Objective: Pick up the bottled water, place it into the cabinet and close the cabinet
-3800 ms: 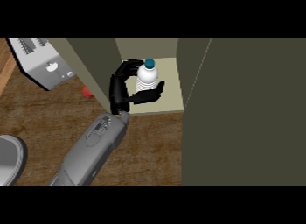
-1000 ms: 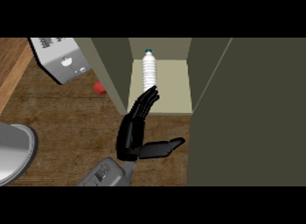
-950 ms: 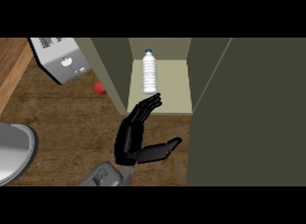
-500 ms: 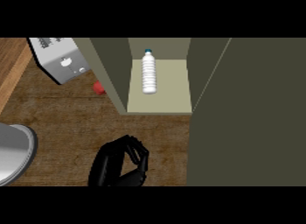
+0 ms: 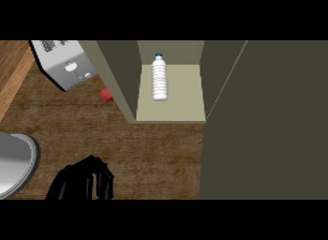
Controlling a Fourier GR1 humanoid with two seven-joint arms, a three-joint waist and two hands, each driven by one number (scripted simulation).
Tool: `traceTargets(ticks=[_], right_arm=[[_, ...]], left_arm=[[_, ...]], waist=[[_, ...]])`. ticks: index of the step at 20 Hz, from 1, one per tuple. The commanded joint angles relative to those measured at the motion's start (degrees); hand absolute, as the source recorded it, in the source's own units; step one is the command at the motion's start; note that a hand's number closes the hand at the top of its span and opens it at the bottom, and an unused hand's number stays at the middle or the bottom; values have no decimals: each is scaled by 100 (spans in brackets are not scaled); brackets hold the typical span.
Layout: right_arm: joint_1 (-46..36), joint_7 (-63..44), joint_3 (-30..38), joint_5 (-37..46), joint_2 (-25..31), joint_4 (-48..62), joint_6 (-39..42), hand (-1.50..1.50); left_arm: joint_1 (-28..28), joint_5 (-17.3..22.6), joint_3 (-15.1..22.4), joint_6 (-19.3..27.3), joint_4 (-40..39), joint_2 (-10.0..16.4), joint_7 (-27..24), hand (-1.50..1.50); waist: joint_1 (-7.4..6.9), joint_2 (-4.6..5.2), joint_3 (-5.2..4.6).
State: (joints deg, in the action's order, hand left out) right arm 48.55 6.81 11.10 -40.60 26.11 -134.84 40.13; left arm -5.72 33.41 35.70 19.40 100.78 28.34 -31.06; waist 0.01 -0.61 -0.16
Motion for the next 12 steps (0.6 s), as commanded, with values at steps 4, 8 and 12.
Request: traceTargets(ticks=[4, 8, 12], right_arm=[[17, -261, -237, 650, -116, -1728, -278, 150], [-3, -298, -537, 864, -17, -1720, -14, 150], [-138, -432, -866, 937, 64, -1817, -47, 150]], left_arm=[[-547, 620, -743, -716, 548, 802, -142, -150], [-805, 954, -1246, -849, 771, 1117, -141, -150], [-1066, 1124, -1650, -926, 920, 1417, -162, -150]], waist=[[-17, -2, -27], [-31, -41, -29], [-74, -57, -38]])
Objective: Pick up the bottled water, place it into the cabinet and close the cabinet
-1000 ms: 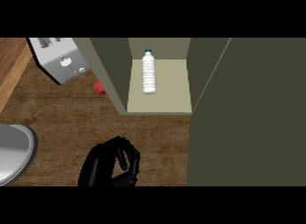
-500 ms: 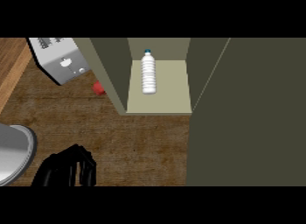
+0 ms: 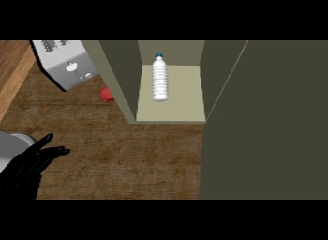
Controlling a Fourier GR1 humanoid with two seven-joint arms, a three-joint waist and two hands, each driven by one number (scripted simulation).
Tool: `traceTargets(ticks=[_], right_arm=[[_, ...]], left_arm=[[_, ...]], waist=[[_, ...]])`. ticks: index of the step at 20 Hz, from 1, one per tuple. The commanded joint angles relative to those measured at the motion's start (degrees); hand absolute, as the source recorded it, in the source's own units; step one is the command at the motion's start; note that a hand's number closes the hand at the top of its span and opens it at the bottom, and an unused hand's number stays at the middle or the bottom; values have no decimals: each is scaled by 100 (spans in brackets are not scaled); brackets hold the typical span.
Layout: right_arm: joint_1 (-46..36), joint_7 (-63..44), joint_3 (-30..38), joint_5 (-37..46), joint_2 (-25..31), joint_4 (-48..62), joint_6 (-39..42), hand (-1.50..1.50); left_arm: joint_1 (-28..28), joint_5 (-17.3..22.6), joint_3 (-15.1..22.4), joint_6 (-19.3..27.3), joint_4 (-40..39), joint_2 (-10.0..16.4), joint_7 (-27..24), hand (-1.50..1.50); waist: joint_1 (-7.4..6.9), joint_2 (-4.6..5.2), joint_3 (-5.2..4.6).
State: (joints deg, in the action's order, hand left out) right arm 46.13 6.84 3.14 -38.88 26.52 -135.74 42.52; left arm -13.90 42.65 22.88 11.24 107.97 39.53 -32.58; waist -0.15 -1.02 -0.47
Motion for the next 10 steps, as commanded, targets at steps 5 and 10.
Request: traceTargets(ticks=[5, 10], right_arm=[[-303, -665, -572, 914, 211, -1723, -281, 150], [-884, -899, -955, 1045, 382, -1619, -362, 150]], left_arm=[[-510, 415, -671, -344, 252, 541, -23, -150], [-837, 682, -886, -732, 304, 759, -48, -150]], waist=[[-121, -45, -37], [-201, -84, -65]])
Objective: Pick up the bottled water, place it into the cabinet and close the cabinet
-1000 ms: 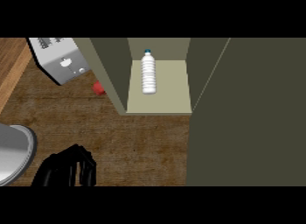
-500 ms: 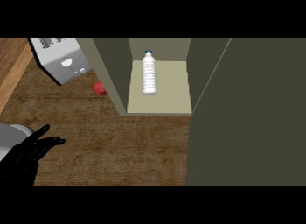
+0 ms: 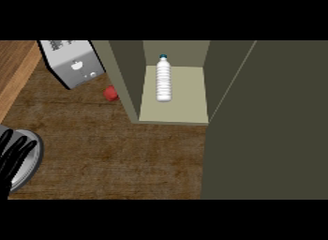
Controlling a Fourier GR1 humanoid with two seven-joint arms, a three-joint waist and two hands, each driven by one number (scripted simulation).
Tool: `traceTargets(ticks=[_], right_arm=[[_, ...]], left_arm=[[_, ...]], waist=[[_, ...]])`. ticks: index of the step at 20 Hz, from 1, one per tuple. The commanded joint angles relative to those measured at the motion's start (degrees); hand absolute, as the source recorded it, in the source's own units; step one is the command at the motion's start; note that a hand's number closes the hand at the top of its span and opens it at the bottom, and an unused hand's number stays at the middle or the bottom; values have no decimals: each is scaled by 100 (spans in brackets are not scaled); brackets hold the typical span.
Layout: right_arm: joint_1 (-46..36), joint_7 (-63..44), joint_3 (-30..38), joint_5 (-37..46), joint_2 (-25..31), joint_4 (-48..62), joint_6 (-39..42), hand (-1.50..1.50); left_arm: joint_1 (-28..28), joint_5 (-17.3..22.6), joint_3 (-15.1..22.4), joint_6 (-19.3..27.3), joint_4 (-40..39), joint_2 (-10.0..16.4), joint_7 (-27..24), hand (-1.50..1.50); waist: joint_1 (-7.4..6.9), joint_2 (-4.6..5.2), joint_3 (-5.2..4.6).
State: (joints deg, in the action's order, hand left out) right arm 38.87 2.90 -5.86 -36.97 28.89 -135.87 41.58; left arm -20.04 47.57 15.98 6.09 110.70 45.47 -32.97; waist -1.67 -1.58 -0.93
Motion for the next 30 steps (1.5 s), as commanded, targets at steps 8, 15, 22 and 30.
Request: traceTargets(ticks=[8, 15, 22, 30], right_arm=[[-1223, -1102, -802, 974, 282, -1370, -672, 150], [-2005, -1636, -1734, 1018, -122, -1038, -1486, 150], [-3177, -2275, -2521, 1134, -670, -547, -2295, 150], [-4471, -2910, -2951, 1271, -1622, 123, -3295, 150]], left_arm=[[-557, 401, -503, -505, 24, 366, -55, -150], [-830, 612, -879, -812, 23, 603, -96, -150], [-1037, 761, -1174, -1256, -100, 790, -190, -150], [-1248, 858, -1487, -1601, -168, 915, -313, -150]], waist=[[-119, -56, -50], [-161, -55, -44], [-323, -15, -44], [-459, 11, -19]])
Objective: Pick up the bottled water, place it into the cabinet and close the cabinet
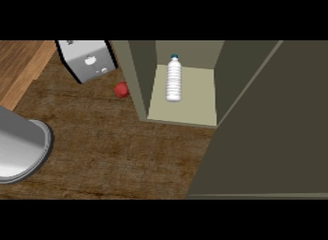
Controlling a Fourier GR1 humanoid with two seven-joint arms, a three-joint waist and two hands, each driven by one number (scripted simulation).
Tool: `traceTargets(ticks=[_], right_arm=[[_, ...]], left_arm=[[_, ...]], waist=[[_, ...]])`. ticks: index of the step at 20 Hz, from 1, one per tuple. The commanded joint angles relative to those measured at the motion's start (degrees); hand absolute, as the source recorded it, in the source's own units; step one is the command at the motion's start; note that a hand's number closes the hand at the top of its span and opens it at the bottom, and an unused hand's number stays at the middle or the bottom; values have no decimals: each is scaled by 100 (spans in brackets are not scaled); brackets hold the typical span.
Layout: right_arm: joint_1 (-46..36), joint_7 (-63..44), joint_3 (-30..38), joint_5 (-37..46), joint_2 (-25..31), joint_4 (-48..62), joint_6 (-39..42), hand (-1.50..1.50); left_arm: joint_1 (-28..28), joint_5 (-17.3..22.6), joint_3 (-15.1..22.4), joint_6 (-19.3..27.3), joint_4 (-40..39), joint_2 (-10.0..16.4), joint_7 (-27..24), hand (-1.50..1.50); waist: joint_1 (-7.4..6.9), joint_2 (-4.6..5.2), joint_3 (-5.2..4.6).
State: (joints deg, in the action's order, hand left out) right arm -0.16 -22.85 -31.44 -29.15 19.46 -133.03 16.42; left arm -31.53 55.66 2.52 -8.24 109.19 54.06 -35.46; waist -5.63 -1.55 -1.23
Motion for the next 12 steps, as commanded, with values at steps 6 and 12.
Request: traceTargets(ticks=[6, 12], right_arm=[[-1488, -1000, -626, 417, -1339, 448, -1055, 150], [-2865, -1691, -584, -495, -1897, 1576, -842, 150]], left_arm=[[-201, 222, -411, -502, -72, 170, -106, -150], [-466, 218, -660, -1042, -278, 294, -232, -150]], waist=[[-227, 105, 31], [-412, 151, 64]])
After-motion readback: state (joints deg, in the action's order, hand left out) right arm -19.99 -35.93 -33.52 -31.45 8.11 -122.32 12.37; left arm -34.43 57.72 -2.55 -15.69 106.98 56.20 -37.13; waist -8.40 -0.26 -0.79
